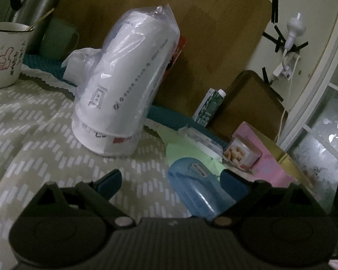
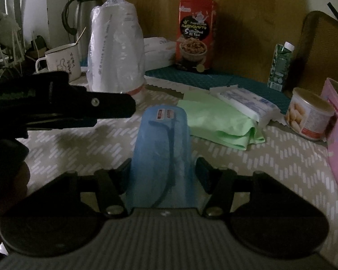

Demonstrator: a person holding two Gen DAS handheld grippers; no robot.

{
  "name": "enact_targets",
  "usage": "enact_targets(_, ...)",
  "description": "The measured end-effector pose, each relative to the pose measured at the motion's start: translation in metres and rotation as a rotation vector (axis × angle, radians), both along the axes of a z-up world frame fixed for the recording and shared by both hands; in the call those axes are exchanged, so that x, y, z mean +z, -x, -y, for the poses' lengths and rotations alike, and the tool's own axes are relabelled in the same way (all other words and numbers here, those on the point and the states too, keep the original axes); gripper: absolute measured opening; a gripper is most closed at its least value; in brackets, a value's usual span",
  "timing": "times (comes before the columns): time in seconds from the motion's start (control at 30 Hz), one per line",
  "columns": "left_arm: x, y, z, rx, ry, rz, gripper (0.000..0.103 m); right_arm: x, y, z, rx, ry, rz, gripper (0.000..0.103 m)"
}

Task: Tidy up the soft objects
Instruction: 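Lift the blue plastic case with the right gripper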

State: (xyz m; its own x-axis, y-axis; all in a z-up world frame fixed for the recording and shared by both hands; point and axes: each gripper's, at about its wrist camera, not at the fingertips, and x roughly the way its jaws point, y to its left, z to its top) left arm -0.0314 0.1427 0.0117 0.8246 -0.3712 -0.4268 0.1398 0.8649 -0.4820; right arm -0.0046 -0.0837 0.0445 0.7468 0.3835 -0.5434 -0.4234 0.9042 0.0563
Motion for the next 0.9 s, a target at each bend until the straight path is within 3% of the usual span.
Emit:
enact_targets(0.13, 0.0, -0.002, 0.003, 0.002, -0.017, -0.012, 0.098, 0.001, 0.003, 0.001, 0.023, 0.0, 0.006, 0.056)
enact_targets(0.6, 0.001, -0.005, 0.011, -0.004, -0.079, -0.033, 0.1, -0.001, 0.011, 0.012, 0.035, -0.022, 0.008, 0.056)
enact_targets(0.9, 0.003, -0.001, 0.015, 0.017, -0.103, -0.029, 0.102, 0.0, 0.012, 0.036, 0.013, -0.185, -0.061, 0.056)
